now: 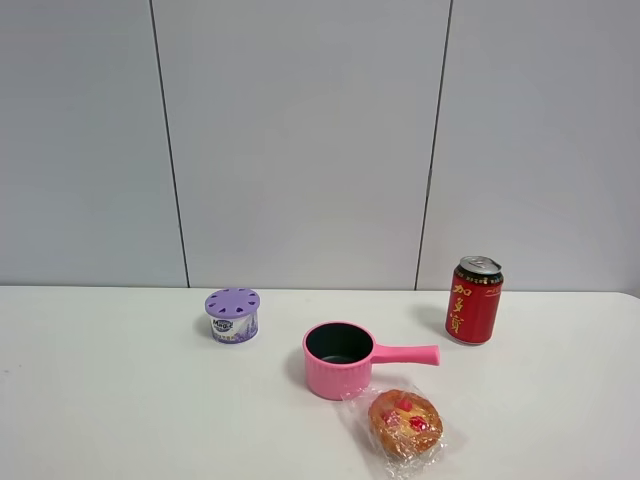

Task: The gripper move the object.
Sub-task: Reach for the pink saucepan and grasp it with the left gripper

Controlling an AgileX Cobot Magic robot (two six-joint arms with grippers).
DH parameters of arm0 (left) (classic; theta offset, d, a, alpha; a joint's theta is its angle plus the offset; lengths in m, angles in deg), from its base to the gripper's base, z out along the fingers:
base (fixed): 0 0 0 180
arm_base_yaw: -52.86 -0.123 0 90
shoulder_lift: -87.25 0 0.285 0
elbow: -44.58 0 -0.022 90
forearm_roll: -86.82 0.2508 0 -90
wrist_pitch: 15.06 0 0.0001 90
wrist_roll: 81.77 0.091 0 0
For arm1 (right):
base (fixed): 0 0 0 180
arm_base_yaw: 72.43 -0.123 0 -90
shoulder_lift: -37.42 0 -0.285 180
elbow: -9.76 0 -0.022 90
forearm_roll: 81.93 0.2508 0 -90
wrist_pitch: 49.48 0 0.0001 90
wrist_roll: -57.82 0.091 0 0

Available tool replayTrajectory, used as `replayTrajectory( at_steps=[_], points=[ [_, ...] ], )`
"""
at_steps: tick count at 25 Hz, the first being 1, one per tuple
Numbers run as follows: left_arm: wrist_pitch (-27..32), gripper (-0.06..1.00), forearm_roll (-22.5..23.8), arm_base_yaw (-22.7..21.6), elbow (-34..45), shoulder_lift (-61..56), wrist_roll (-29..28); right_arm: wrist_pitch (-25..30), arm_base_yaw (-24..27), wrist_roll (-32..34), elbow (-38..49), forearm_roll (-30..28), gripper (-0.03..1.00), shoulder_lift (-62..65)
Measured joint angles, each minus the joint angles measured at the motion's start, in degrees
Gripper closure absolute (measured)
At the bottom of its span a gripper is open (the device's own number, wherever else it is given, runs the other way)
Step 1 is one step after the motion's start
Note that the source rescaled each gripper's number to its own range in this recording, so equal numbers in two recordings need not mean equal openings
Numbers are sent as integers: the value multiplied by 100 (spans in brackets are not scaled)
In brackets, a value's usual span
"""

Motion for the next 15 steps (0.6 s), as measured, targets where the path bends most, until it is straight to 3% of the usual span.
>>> replayTrajectory(
  at_steps=[15],
  points=[
    [0,-6,0,0,0,0,0,0,0,0,0,0,-3,0]
  ],
)
